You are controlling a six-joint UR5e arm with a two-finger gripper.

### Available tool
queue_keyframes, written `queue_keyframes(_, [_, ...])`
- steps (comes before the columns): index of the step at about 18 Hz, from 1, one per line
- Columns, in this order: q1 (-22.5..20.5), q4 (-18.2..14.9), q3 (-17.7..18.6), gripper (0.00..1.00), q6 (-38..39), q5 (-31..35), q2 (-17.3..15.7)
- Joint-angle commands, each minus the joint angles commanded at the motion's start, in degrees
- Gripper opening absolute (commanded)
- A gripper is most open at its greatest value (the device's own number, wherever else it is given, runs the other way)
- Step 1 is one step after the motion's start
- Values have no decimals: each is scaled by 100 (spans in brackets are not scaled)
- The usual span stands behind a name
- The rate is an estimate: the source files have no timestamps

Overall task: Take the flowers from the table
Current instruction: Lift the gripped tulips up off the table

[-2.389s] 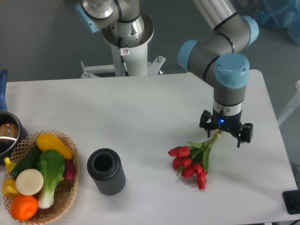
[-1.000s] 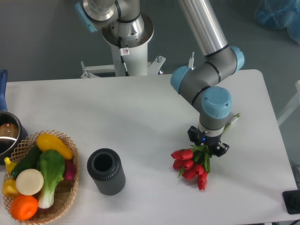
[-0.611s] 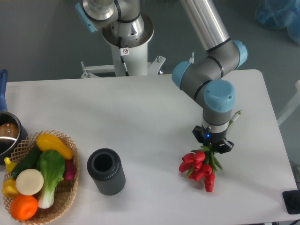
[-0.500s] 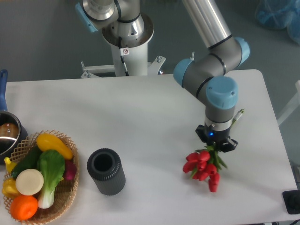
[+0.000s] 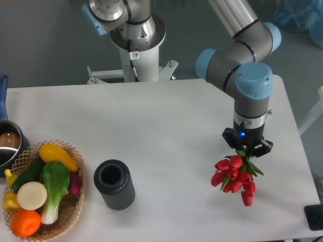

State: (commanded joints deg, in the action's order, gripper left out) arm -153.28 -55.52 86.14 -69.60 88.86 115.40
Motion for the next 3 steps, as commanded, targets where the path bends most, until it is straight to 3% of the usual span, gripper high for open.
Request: queue_keyframes(3, [9,-467,-220,0,-27,9,17])
